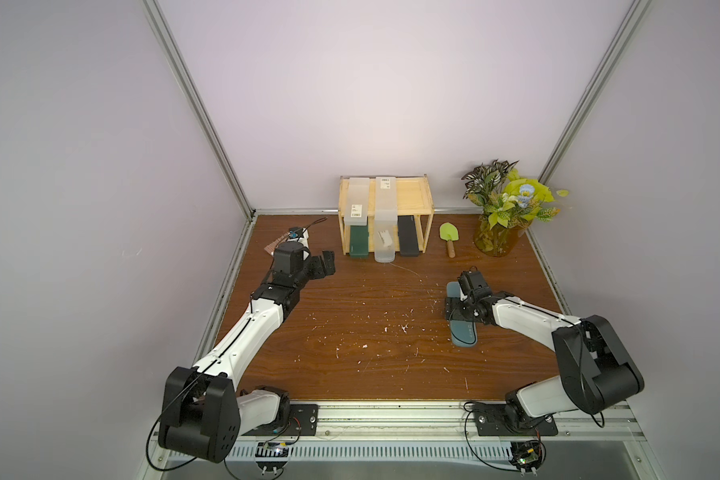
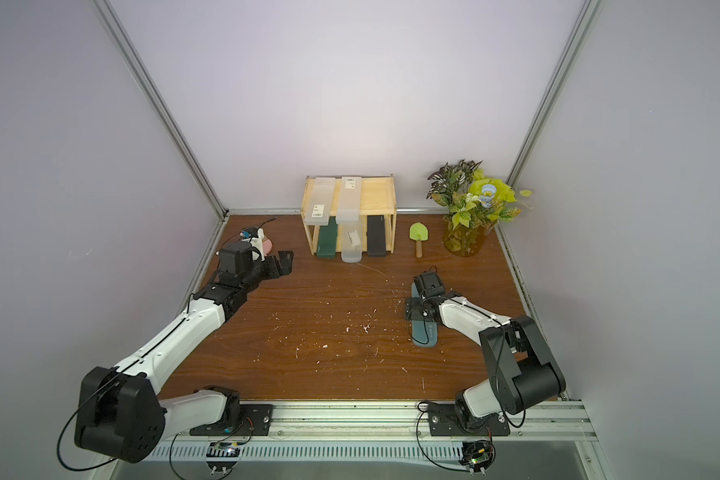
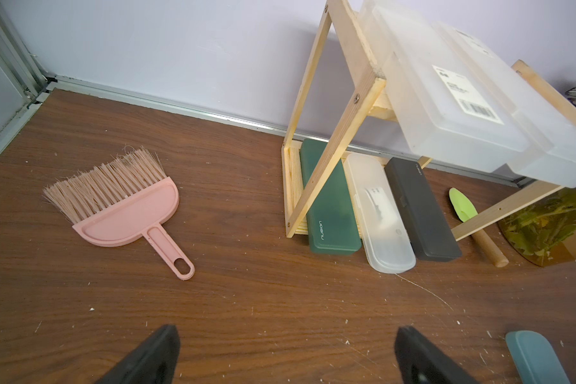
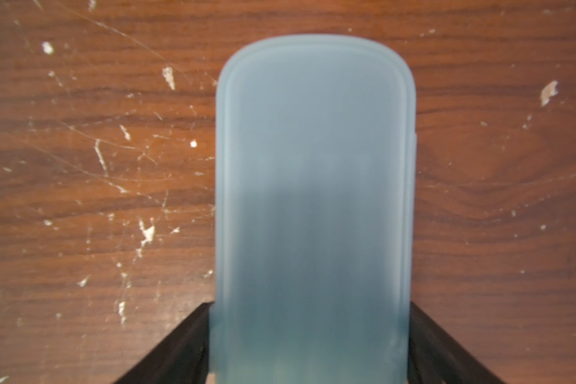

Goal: Remove the pencil cases from the shelf
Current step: Place the pencil case at the center of the board.

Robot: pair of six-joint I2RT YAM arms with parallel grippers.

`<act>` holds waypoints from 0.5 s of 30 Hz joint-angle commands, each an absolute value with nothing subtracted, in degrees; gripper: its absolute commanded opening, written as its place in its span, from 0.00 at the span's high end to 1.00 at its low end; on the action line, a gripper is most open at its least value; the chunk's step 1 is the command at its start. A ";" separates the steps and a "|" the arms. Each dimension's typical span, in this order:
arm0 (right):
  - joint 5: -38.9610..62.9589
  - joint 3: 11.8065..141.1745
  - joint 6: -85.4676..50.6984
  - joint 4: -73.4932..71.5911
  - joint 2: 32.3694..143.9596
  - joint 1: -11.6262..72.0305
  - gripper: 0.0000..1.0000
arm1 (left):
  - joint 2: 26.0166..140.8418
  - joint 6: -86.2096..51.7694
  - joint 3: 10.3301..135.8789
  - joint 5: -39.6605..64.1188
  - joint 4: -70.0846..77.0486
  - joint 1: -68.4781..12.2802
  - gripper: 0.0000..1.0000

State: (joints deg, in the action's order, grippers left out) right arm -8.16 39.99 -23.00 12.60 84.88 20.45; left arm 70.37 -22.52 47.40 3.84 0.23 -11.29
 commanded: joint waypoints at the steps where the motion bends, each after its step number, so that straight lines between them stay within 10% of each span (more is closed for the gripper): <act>1: -5.83 41.00 -22.31 13.45 86.13 20.15 0.18 | 70.59 -22.76 47.47 3.85 0.62 -11.81 0.00; 15: -7.44 40.17 -19.16 17.04 81.05 12.99 0.25 | 71.35 -21.50 47.73 3.71 0.09 -11.82 0.00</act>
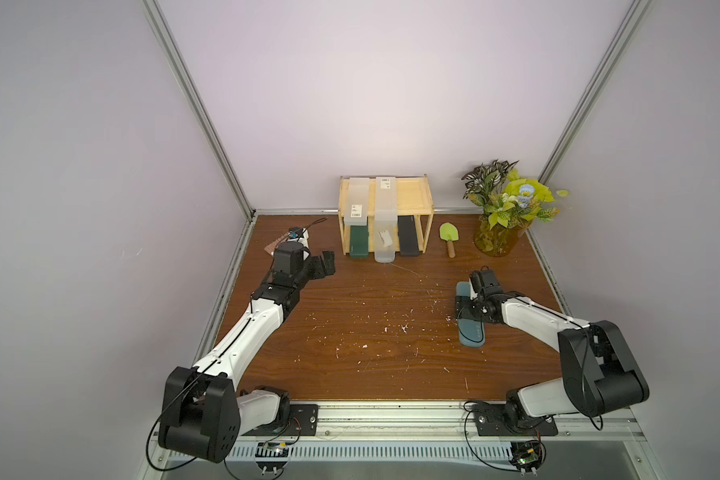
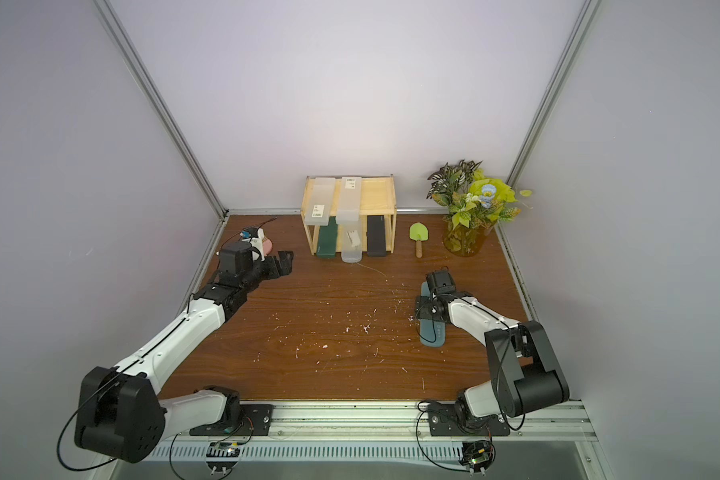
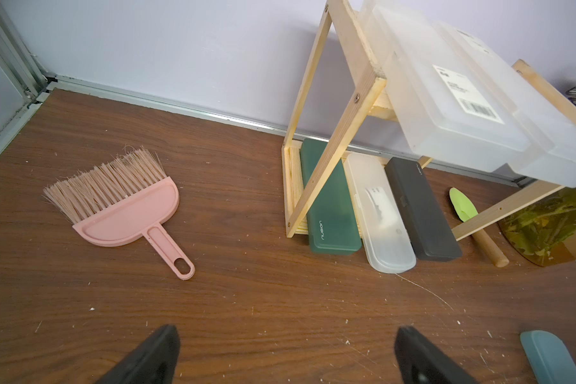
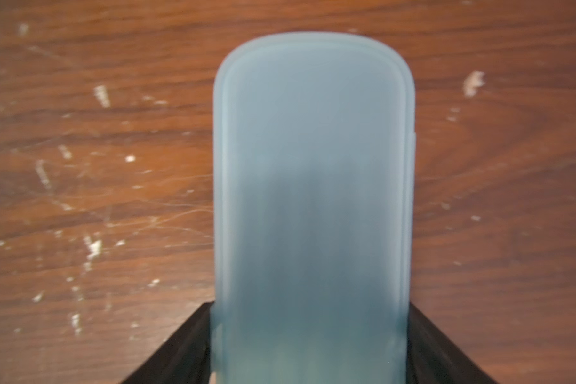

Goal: Remove the pencil cases from the shelf
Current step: Place the pencil case at the center of the board.

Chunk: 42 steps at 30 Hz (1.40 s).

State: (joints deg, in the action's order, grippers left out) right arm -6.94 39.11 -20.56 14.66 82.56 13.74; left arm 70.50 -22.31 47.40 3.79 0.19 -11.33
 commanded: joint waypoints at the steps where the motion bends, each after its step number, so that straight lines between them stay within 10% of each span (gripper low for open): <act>1: -7.80 40.45 -18.85 17.20 81.04 12.63 0.24 | 71.58 -21.37 48.00 3.70 0.01 -11.86 0.00; 37: -5.22 45.86 0.53 17.72 90.26 0.43 0.20 | 83.99 -21.52 48.25 7.29 9.48 -11.86 0.00; 42: -4.72 45.63 0.86 17.22 89.56 -0.01 0.01 | 83.85 -21.45 48.17 7.29 9.84 -11.86 0.00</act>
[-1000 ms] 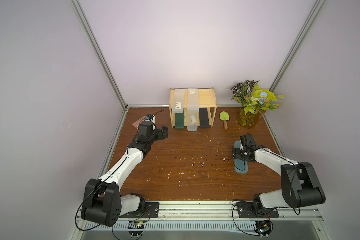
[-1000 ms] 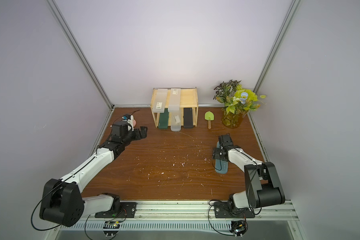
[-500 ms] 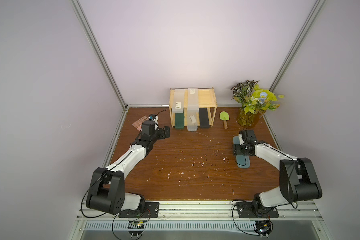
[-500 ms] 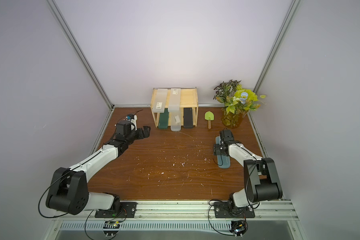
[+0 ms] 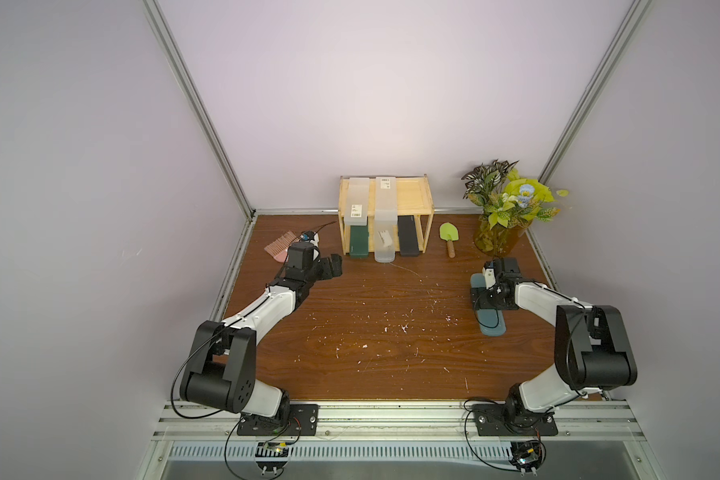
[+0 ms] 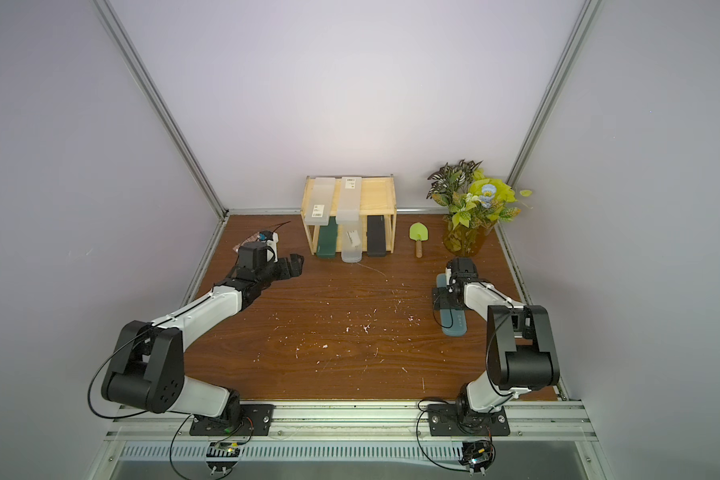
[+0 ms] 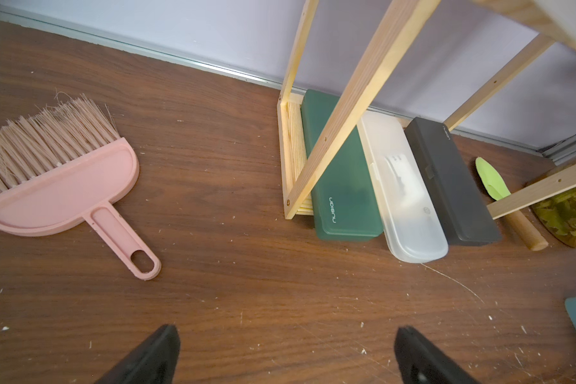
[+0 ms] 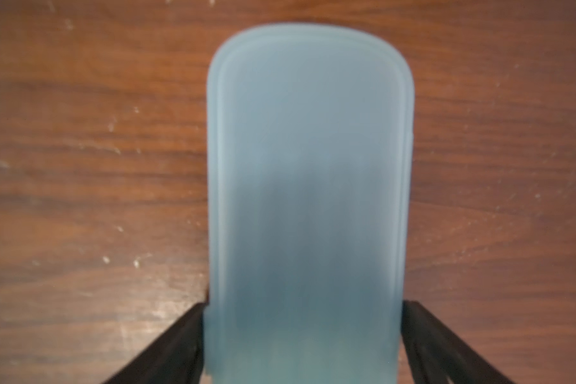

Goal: Remove the pencil cases from the shelf
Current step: Place the pencil case at the center of the board, then pick up the pencil case from the shelf.

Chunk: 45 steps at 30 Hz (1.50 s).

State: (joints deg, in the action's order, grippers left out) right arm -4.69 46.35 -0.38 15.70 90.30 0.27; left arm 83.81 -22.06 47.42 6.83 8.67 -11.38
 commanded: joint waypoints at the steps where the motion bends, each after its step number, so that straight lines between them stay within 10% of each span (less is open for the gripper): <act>1: -4.50 45.97 0.73 17.52 89.43 -0.08 0.01 | 83.76 -21.38 48.33 7.22 9.77 -11.85 0.00; 28: -7.24 59.74 -6.33 15.08 58.06 21.75 0.01 | 78.38 -19.00 66.63 1.15 -2.29 -22.21 0.00; 45: -3.93 116.25 -13.27 31.45 103.87 31.55 0.01 | 75.81 -20.40 66.12 -5.84 -3.45 -23.38 0.00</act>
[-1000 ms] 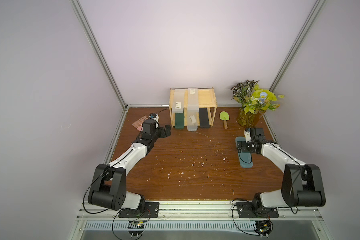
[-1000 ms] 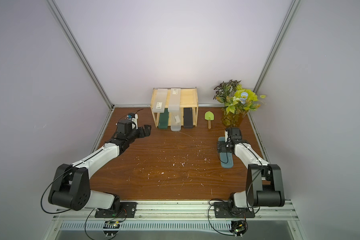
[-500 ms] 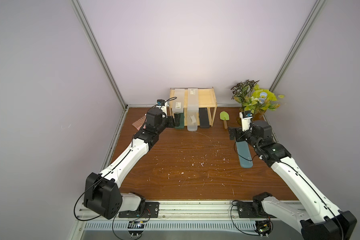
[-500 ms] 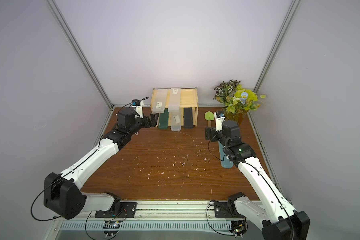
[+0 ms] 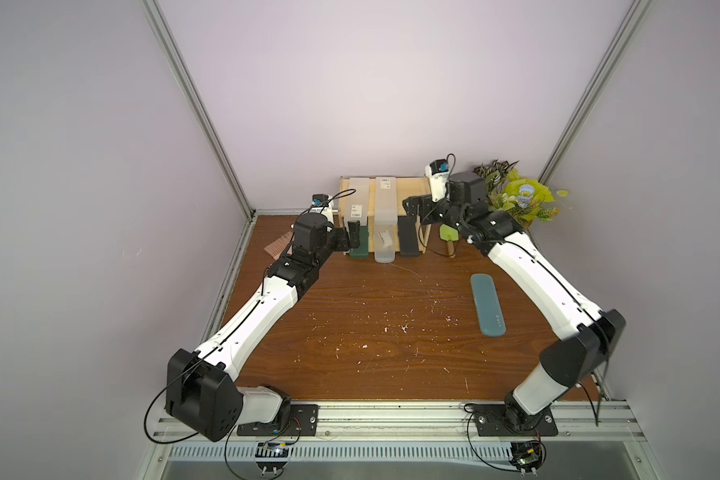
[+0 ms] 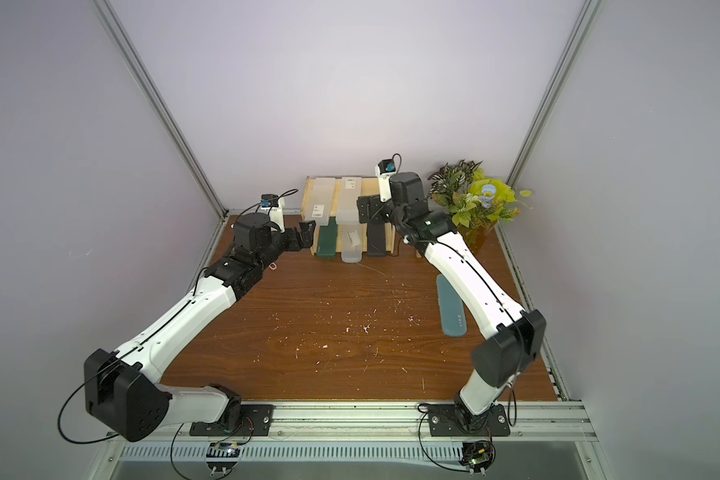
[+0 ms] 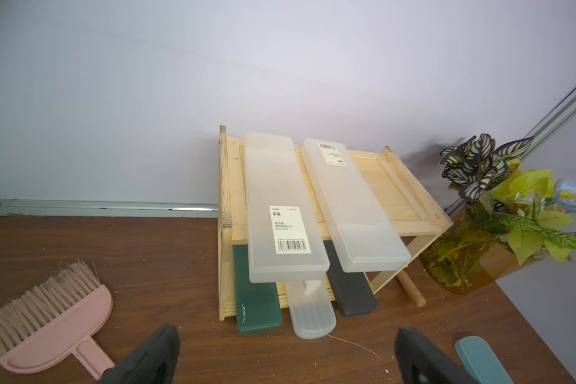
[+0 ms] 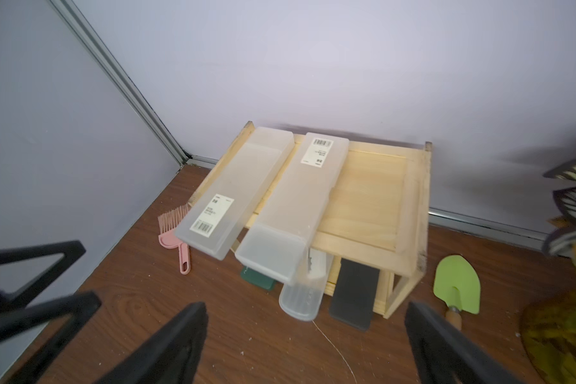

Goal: Remove the pencil cases from the shelf
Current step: Pick up the pencil case from the shelf.

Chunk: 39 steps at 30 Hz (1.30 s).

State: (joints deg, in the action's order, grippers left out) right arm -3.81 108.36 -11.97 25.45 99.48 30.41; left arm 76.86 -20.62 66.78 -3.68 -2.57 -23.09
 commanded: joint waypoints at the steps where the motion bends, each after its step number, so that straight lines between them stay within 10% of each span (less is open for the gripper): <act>1: -4.15 120.98 -13.24 33.73 107.36 32.08 0.01 | 75.72 -20.01 65.94 -6.14 -3.58 -23.38 0.00; 9: -6.64 162.98 -15.85 50.81 134.14 34.09 0.01 | 73.65 -17.91 63.12 -6.25 -4.23 -20.74 0.00; 39: -11.31 152.93 -16.96 46.38 137.40 35.31 0.01 | 71.55 -15.38 57.57 -6.55 -3.49 -17.49 0.00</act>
State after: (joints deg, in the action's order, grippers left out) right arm -9.82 151.72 -16.51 45.78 137.38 34.74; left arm 72.38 -16.10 58.00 -5.74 -3.70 -17.87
